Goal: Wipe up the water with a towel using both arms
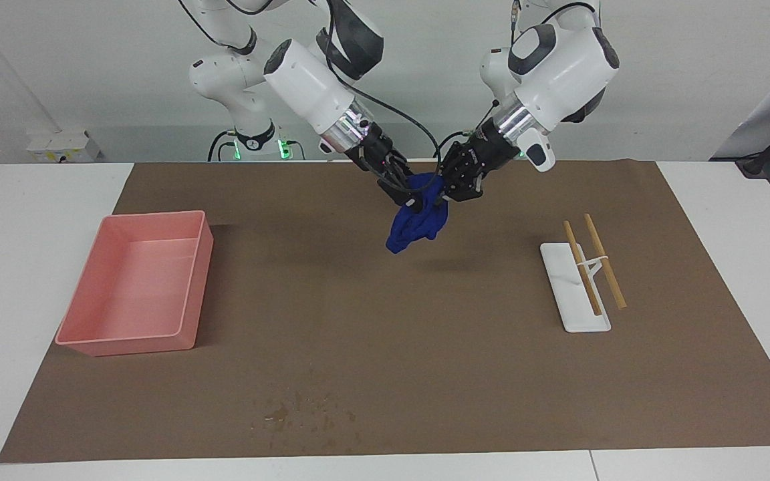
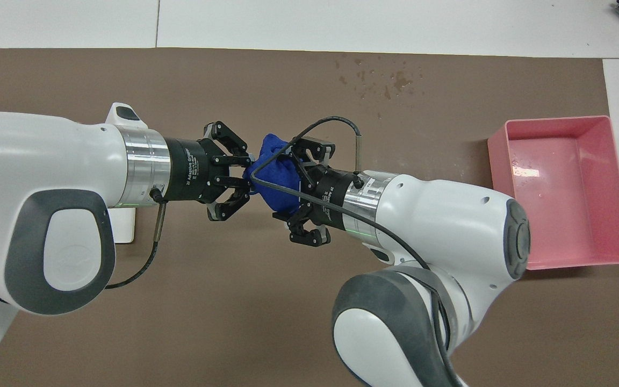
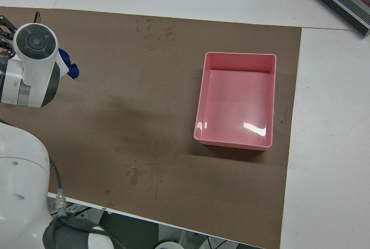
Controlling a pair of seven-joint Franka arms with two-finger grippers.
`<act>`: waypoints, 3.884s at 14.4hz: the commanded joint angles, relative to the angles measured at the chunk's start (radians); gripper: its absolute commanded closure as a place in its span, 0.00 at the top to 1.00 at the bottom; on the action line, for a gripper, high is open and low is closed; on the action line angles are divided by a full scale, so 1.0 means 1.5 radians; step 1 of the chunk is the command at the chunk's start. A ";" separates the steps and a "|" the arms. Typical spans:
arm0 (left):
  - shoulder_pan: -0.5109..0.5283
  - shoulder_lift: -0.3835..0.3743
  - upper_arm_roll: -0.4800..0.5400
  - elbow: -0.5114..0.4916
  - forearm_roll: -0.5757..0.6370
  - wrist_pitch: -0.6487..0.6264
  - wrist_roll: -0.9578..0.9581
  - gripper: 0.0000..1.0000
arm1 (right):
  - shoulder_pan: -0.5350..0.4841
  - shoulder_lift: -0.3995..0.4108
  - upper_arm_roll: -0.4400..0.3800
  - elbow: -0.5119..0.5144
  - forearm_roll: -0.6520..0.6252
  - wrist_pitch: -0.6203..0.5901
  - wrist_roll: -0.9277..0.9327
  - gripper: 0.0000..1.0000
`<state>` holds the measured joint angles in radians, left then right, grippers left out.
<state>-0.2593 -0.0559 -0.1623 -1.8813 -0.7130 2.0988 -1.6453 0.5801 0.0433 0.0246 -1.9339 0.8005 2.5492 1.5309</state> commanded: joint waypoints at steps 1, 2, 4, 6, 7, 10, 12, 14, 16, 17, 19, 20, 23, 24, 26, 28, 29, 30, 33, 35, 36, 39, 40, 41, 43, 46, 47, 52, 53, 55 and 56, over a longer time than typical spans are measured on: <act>-0.010 -0.033 0.012 -0.019 -0.016 -0.028 -0.012 0.00 | 0.004 0.002 -0.002 -0.002 0.013 0.013 -0.021 1.00; -0.004 -0.033 0.013 -0.021 -0.015 -0.028 -0.013 0.00 | 0.004 0.002 -0.002 -0.002 0.013 0.013 -0.038 0.98; -0.001 -0.038 0.015 -0.031 -0.015 -0.028 -0.012 0.00 | 0.002 0.002 -0.002 -0.002 0.013 0.011 -0.067 0.35; -0.007 -0.043 0.014 -0.042 -0.013 -0.027 -0.008 0.00 | 0.000 0.002 -0.002 -0.002 0.013 0.008 -0.073 0.00; -0.010 -0.045 0.012 -0.043 -0.013 -0.022 -0.008 0.00 | 0.000 0.002 -0.002 -0.002 0.013 0.006 -0.074 0.00; -0.031 -0.045 0.010 -0.041 -0.013 -0.020 -0.010 0.00 | 0.000 0.002 -0.002 -0.002 0.013 0.001 -0.087 0.00; -0.032 -0.047 0.010 -0.046 -0.012 -0.020 -0.008 0.00 | 0.000 0.002 -0.002 -0.002 0.013 -0.001 -0.093 0.00; -0.037 -0.047 0.009 -0.044 -0.011 -0.019 -0.006 0.00 | 0.000 0.001 -0.002 -0.003 0.013 -0.004 -0.097 0.00; -0.042 -0.047 0.010 -0.045 -0.009 -0.019 -0.001 0.00 | 0.000 0.001 -0.002 -0.003 0.013 -0.011 -0.111 0.00; -0.041 -0.045 0.010 -0.042 -0.008 -0.019 0.002 0.00 | 0.000 -0.001 -0.002 -0.003 0.012 -0.024 -0.125 0.00; -0.041 -0.039 0.011 -0.033 0.002 -0.005 0.003 0.67 | -0.004 -0.006 -0.003 -0.004 0.006 -0.073 -0.179 0.00; -0.041 -0.036 0.011 -0.031 0.026 0.013 0.001 1.00 | -0.004 -0.008 -0.005 -0.005 0.003 -0.091 -0.196 0.00; -0.044 -0.026 0.010 -0.017 0.152 0.027 0.018 1.00 | -0.017 -0.010 -0.005 -0.037 -0.001 -0.096 -0.278 0.00; -0.044 -0.021 0.010 -0.004 0.195 0.024 0.048 1.00 | -0.019 -0.004 -0.004 -0.050 -0.002 -0.097 -0.323 0.00; -0.035 -0.016 0.011 0.002 0.235 0.022 0.130 1.00 | -0.012 -0.015 -0.004 -0.086 -0.008 -0.106 -0.374 0.00; -0.021 -0.016 0.018 0.000 0.258 0.019 0.262 1.00 | -0.017 -0.019 -0.005 -0.088 -0.050 -0.152 -0.399 0.00; -0.007 -0.016 0.018 0.000 0.285 0.011 0.348 1.00 | -0.019 -0.025 -0.005 -0.092 -0.078 -0.180 -0.406 0.00; 0.000 -0.016 0.018 0.000 0.308 -0.001 0.420 1.00 | -0.019 -0.033 -0.005 -0.111 -0.111 -0.207 -0.412 0.00; 0.027 -0.017 0.019 0.002 0.394 -0.052 0.649 1.00 | -0.051 -0.051 -0.005 -0.125 -0.250 -0.362 -0.507 0.00; 0.051 -0.016 0.019 0.027 0.457 -0.119 0.753 1.00 | -0.075 -0.061 -0.005 -0.126 -0.305 -0.431 -0.586 0.00; 0.062 -0.008 0.020 0.055 0.476 -0.172 0.808 1.00 | -0.085 -0.065 -0.005 -0.134 -0.324 -0.453 -0.612 0.00; 0.128 0.038 0.020 0.172 0.484 -0.320 1.001 1.00 | -0.098 -0.114 -0.004 -0.217 -0.427 -0.489 -0.708 0.00; 0.141 0.049 0.020 0.200 0.485 -0.347 1.040 1.00 | -0.106 -0.133 -0.004 -0.253 -0.435 -0.491 -0.728 0.00; 0.152 0.052 0.020 0.206 0.486 -0.360 1.065 1.00 | -0.118 -0.150 -0.004 -0.286 -0.436 -0.489 -0.734 0.00; 0.156 0.050 0.020 0.206 0.481 -0.374 1.078 1.00 | -0.124 -0.183 -0.004 -0.345 -0.436 -0.478 -0.735 0.00; 0.164 0.040 0.020 0.188 0.477 -0.374 1.086 1.00 | -0.153 -0.203 -0.004 -0.386 -0.436 -0.465 -0.737 0.00; 0.164 0.037 0.020 0.180 0.477 -0.378 1.089 1.00 | -0.159 -0.203 -0.004 -0.394 -0.436 -0.456 -0.737 0.00; 0.167 0.007 0.021 0.133 0.476 -0.360 1.084 1.00 | -0.166 -0.183 -0.004 -0.430 -0.395 -0.350 -0.748 0.00; 0.167 0.010 0.022 0.139 0.474 -0.351 1.086 1.00 | -0.165 -0.176 -0.004 -0.430 -0.377 -0.326 -0.747 0.00; 0.178 0.030 0.023 0.189 0.478 -0.391 1.096 1.00 | -0.159 -0.150 -0.003 -0.430 -0.360 -0.273 -0.748 0.00; 0.180 0.041 0.022 0.217 0.478 -0.415 1.101 1.00 | -0.159 -0.140 -0.003 -0.428 -0.360 -0.250 -0.752 0.00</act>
<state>-0.0136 -0.0152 -0.1218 -1.6263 -0.0087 1.5407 -0.0265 0.3476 -0.1995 0.0146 -2.5744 0.2337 2.1034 0.4370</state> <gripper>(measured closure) 0.000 0.784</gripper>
